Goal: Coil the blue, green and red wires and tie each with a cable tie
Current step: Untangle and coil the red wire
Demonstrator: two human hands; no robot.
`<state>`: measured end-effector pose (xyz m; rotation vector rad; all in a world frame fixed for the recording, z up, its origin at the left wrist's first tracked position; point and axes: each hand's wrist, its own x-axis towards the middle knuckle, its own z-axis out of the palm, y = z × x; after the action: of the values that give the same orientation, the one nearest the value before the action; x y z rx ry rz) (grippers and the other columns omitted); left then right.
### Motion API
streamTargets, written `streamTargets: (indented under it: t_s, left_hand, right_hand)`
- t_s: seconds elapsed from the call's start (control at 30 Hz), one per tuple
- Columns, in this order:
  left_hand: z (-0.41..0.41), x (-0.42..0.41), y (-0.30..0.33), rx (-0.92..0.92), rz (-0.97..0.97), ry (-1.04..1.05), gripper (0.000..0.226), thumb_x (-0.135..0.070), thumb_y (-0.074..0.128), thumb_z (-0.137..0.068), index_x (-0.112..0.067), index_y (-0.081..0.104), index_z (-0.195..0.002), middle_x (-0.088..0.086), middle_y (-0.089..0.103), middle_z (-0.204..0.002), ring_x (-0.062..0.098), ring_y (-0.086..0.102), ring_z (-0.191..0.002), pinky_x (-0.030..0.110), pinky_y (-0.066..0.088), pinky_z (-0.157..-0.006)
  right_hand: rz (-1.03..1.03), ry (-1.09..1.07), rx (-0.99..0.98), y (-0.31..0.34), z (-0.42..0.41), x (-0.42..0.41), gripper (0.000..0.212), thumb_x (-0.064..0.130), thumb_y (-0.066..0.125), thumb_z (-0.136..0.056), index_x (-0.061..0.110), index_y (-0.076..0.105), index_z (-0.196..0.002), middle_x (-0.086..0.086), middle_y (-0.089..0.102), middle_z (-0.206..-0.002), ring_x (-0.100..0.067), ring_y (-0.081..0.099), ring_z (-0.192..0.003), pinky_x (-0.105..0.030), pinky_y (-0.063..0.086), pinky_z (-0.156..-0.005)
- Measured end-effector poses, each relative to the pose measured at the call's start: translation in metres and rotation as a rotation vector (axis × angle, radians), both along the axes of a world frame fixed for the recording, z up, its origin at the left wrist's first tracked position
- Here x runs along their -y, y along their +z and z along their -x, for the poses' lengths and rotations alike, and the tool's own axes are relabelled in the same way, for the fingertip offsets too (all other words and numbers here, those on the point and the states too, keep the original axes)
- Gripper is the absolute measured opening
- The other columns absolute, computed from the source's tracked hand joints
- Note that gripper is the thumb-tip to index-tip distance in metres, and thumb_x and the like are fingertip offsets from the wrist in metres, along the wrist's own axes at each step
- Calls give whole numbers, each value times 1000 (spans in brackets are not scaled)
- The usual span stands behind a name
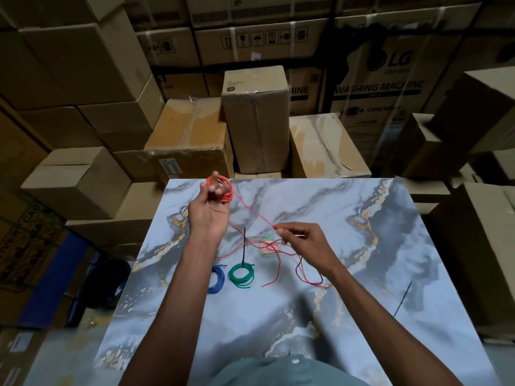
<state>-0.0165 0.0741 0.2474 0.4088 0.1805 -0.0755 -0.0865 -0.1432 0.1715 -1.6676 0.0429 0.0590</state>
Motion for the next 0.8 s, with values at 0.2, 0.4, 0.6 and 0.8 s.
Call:
streamTargets:
  t_s: [0.2,0.4,0.6,0.8]
  left_hand:
    - [-1,9,-24,-26,-630,255,33,-22,37,-108,-2,63,-112,5,73,-83,15,71,-78,26,56,-78]
    - [25,17,-46,293,-1368,99,36,-31,37,-108,-5,61,-116,1,70,-78,16,69,-75,26,53,-73]
    - [54,22,-46,410,-1323,-254,41,-33,37,-104,-7,66,-90,7,42,-60,16,38,-54,25,33,-51]
    - [44,18,-33,430,-1383,-270,38,-36,49,-98,-11,62,-73,-3,47,-52,11,37,-48,24,30,-48]
  right_hand:
    - [558,382,164,41,21,-20,29,25,63,-99,27,73,-127,7,61,-62,-7,51,-56,-13,39,-60]
    - [695,326,422,105,4,-21,19,26,65,-92,19,80,-99,10,66,-69,-4,54,-54,-20,44,-60]
    - [833,244,486,117,-39,12,14,31,70,-94,22,80,-98,7,78,-88,-9,60,-66,-32,51,-65]
    - [264,320,13,82,-58,36,39,45,72,-92,6,74,-92,-10,57,-66,-17,49,-60,-30,42,-61]
